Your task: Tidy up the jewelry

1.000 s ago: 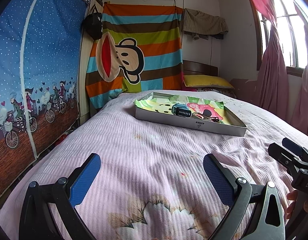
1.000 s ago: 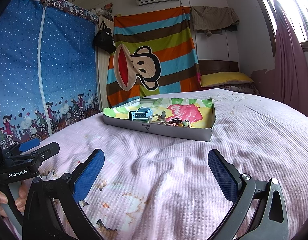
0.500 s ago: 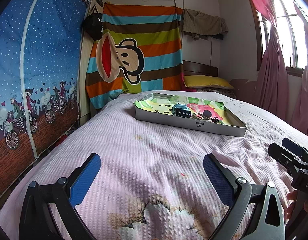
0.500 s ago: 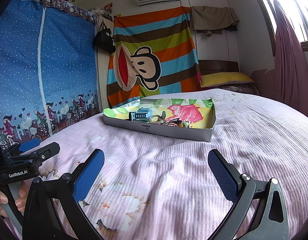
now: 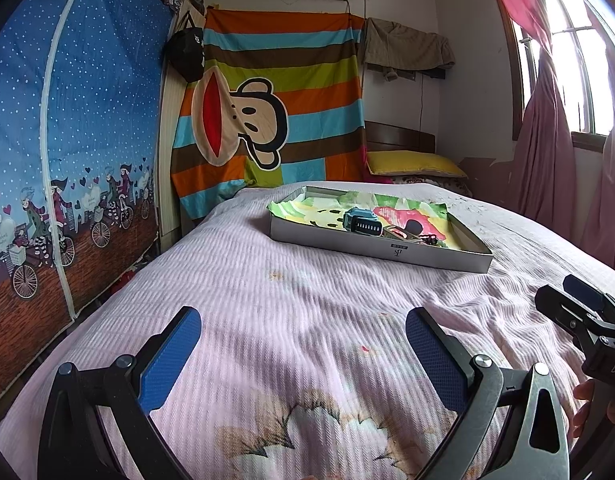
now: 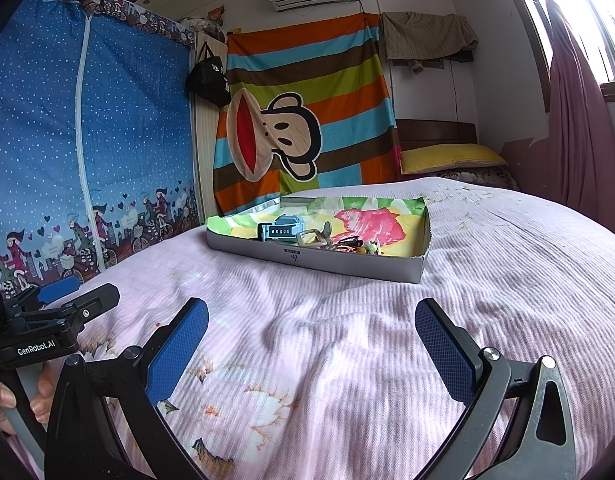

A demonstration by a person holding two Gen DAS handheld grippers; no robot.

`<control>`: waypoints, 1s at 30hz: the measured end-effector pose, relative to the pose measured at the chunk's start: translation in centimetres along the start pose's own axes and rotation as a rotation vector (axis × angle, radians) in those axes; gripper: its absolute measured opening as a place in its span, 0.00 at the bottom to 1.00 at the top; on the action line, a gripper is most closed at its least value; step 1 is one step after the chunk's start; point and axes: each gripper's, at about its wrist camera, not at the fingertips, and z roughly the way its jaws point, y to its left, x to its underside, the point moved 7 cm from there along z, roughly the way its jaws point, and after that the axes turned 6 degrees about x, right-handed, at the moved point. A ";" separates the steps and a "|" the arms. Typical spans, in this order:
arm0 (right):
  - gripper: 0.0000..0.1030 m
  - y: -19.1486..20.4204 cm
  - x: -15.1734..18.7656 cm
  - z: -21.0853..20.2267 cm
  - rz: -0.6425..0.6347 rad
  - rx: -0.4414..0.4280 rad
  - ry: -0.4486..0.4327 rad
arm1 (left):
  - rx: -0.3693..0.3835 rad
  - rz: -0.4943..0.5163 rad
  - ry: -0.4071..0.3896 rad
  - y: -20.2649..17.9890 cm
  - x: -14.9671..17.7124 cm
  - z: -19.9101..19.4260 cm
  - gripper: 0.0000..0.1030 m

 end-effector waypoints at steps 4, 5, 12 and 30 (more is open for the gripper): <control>0.99 0.0 0.0 0.0 0.001 0.001 0.000 | 0.000 -0.001 -0.001 0.0 -0.1 0.0 1.00; 0.99 0.0 0.0 0.0 0.001 0.001 0.000 | 0.000 -0.002 0.000 0.1 -0.1 0.0 1.00; 0.99 0.0 0.0 0.0 0.002 0.000 0.000 | -0.001 0.001 0.000 0.0 0.0 0.0 1.00; 0.99 0.1 0.0 -0.1 0.003 0.001 0.000 | -0.034 -0.005 0.006 0.6 -0.5 -0.1 1.00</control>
